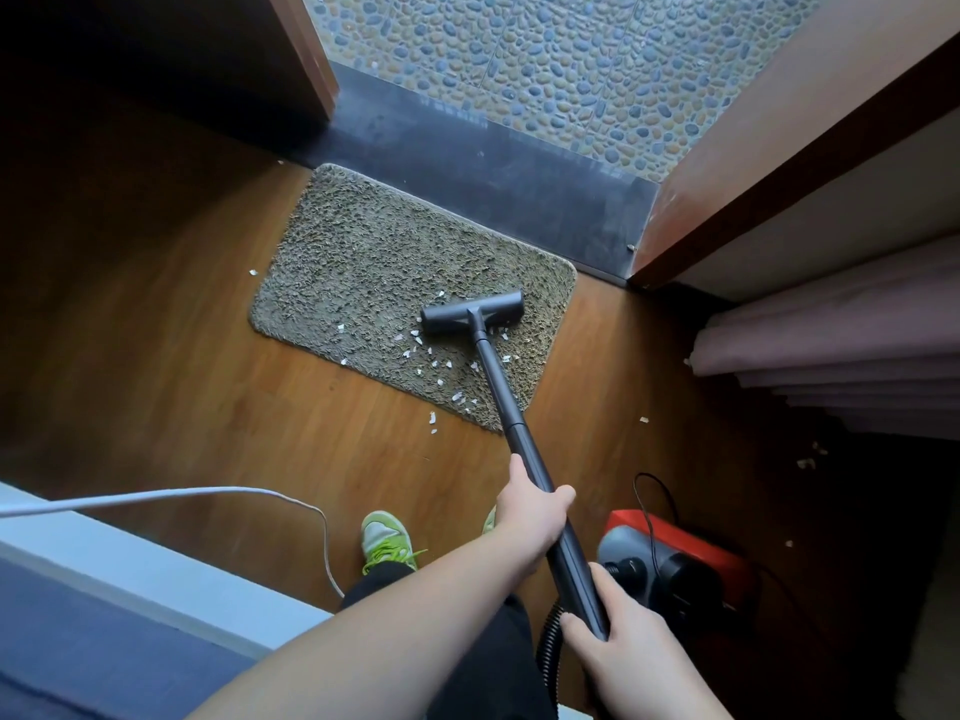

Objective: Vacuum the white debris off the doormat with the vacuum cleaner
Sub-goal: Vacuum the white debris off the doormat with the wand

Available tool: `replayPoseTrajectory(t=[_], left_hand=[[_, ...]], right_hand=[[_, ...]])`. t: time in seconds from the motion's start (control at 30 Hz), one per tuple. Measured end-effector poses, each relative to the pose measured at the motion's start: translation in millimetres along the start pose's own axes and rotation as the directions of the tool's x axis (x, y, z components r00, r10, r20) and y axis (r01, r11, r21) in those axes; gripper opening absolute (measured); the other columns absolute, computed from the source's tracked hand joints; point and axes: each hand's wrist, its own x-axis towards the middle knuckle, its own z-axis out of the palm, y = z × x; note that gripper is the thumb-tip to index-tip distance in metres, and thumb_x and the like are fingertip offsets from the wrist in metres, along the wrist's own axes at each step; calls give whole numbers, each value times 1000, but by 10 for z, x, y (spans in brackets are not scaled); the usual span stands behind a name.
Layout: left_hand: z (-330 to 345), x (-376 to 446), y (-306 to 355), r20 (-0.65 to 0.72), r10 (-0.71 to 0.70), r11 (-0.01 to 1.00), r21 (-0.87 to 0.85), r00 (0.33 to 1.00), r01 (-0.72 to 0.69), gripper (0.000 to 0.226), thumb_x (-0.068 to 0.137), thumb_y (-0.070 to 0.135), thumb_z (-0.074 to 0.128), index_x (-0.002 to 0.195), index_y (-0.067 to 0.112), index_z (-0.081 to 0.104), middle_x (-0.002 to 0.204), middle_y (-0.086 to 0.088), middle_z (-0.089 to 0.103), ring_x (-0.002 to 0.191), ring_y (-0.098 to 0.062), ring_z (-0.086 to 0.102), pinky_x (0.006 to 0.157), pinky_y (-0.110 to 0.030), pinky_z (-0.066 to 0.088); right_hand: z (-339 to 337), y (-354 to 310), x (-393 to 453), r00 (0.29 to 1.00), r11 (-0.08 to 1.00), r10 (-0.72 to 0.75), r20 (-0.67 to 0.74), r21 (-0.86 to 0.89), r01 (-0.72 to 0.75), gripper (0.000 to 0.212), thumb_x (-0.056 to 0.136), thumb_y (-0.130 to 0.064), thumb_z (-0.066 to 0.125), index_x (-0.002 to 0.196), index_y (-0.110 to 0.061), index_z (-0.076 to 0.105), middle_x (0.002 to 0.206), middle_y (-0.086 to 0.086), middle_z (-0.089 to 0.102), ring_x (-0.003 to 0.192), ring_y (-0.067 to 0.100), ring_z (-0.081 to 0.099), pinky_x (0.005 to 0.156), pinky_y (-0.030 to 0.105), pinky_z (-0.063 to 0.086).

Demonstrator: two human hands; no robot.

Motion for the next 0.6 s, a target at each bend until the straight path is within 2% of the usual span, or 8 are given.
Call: replayPoseTrajectory(t=[0.2,0.3,0.4,0.53,0.6], left_hand=[[10,2,-90,-14,-5,999,39,1000,6,86,87,41,56,157,31,9,147,-6,46,124,-29,53,105,-41,45],[-19,24,-74,-10,7,999,40,1000,-6,84,90,39,57,157,28,8,149,-6,44,126,-28,51,104,-38,44],[-76,62,-27,-10,9,1000,-7,1000,-9,83,90,35,57,157,27,10,148,-8,45,124,-27,52,103,-37,45],[-173,156,89,-32,23,998,-51,999,-25,84,88,33,60,157,26,14,144,-9,48,120,-30,55,102,-41,48],[-229,219,167,-30,36,995,-93,999,-39,90,80,36,62,156,28,15,138,-9,53,112,-33,60,96,-45,52]], right_hand=[[69,43,-20,1000,1000,13,28,-18,-13,31,91,-34,55,113,-50,41,96,-4,68,87,9,64,67,6,43],[63,30,-7,1000,1000,-8,29,-23,9,28,92,-34,55,107,-49,36,95,-4,64,84,10,61,65,4,42],[81,3,58,999,999,-41,17,-26,42,22,92,-34,55,108,-43,43,88,-3,65,78,11,63,63,11,43],[95,-97,198,998,997,-63,-6,-39,63,16,90,-34,53,106,-33,49,77,-2,61,68,16,62,59,25,49],[98,-169,280,997,996,-72,-28,-46,70,16,90,-34,53,105,-31,49,75,-3,59,66,15,60,54,23,44]])
